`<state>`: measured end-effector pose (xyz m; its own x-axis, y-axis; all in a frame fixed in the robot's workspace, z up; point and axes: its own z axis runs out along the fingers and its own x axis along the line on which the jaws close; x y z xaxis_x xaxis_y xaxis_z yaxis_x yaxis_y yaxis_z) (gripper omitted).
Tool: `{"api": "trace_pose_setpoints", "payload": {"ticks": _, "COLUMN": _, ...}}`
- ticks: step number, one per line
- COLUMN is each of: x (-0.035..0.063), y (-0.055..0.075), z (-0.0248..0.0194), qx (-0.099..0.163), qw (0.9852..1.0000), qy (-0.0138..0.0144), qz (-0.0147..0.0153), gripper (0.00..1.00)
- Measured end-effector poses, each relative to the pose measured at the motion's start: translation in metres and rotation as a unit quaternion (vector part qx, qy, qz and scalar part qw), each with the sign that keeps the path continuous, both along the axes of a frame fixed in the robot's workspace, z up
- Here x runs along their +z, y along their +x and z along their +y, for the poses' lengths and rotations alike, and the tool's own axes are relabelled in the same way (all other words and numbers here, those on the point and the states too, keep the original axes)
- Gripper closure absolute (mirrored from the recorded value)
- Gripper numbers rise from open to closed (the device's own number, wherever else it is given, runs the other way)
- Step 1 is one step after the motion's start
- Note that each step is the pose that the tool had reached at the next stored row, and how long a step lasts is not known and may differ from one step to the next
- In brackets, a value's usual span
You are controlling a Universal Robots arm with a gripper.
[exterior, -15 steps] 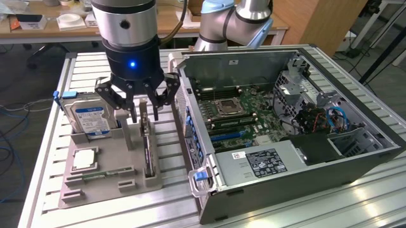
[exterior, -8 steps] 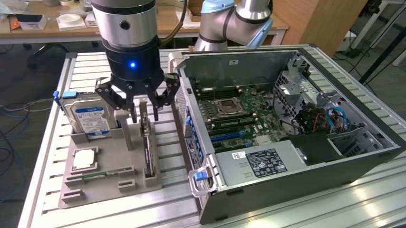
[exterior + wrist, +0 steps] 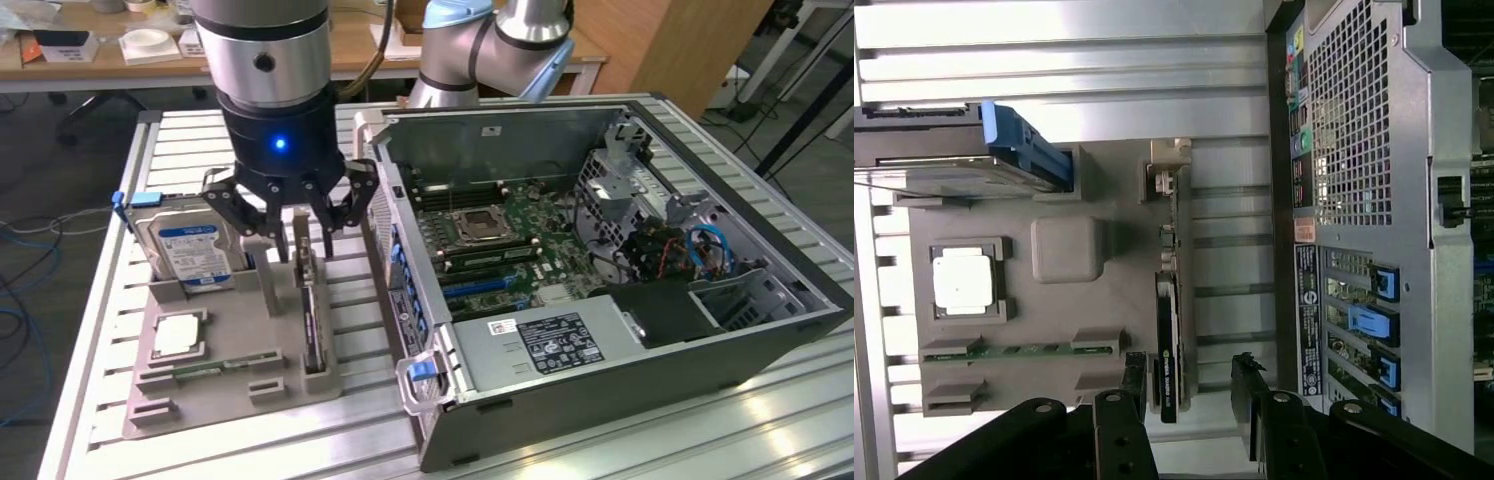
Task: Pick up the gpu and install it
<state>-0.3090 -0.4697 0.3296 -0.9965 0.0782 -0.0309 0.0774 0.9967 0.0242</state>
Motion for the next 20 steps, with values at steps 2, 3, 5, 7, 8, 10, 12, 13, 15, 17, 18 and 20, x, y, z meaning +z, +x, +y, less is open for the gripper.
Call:
{"api": "trace_pose_setpoints", "payload": {"ticks": 2, "x": -0.0019, "y": 0.0, "z": 0.0, "qx": 0.0, "qw": 1.0, "qy": 0.0, "qz": 0.0, "gripper": 0.53}}
{"api": "trace_pose_setpoints", "payload": {"ticks": 3, "x": -0.0029, "y": 0.0, "z": 0.0, "qx": 0.0, "qw": 1.0, "qy": 0.0001, "qz": -0.0001, "gripper": 0.53}}
{"api": "trace_pose_setpoints", "payload": {"ticks": 5, "x": -0.0049, "y": 0.0, "z": 0.0, "qx": 0.0, "qw": 1.0, "qy": 0.0, "qz": 0.0, "gripper": 0.53}}
{"api": "trace_pose_setpoints", "payload": {"ticks": 7, "x": -0.0075, "y": 0.0, "z": -0.0001, "qx": 0.0, "qw": 1.0, "qy": 0.0, "qz": 0.0, "gripper": 0.53}}
{"api": "trace_pose_setpoints", "payload": {"ticks": 8, "x": -0.0089, "y": 0.0, "z": -0.0001, "qx": 0.0, "qw": 1.0, "qy": 0.0, "qz": 0.0, "gripper": 0.53}}
{"api": "trace_pose_setpoints", "payload": {"ticks": 10, "x": -0.0114, "y": 0.0, "z": -0.0002, "qx": 0.0, "qw": 1.0, "qy": 0.0, "qz": 0.0, "gripper": 0.53}}
{"api": "trace_pose_setpoints", "payload": {"ticks": 12, "x": -0.0147, "y": 0.0, "z": -0.0001, "qx": 0.0, "qw": 1.0, "qy": 0.0, "qz": 0.0, "gripper": 0.53}}
{"api": "trace_pose_setpoints", "payload": {"ticks": 13, "x": -0.0163, "y": 0.0, "z": -0.0001, "qx": 0.0, "qw": 1.0, "qy": 0.0, "qz": 0.0, "gripper": 0.53}}
{"api": "trace_pose_setpoints", "payload": {"ticks": 15, "x": -0.0195, "y": 0.0, "z": -0.0001, "qx": 0.0, "qw": 1.0, "qy": 0.0, "qz": 0.0, "gripper": 0.53}}
{"api": "trace_pose_setpoints", "payload": {"ticks": 17, "x": -0.0224, "y": 0.0, "z": -0.0002, "qx": 0.0, "qw": 1.0, "qy": 0.0, "qz": 0.0, "gripper": 0.53}}
{"api": "trace_pose_setpoints", "payload": {"ticks": 18, "x": -0.0236, "y": 0.0, "z": -0.0001, "qx": 0.0, "qw": 1.0, "qy": 0.0, "qz": 0.0, "gripper": 0.53}}
{"api": "trace_pose_setpoints", "payload": {"ticks": 20, "x": -0.0262, "y": 0.0, "z": -0.0002, "qx": 0.0, "qw": 1.0, "qy": 0.0, "qz": 0.0, "gripper": 0.53}}
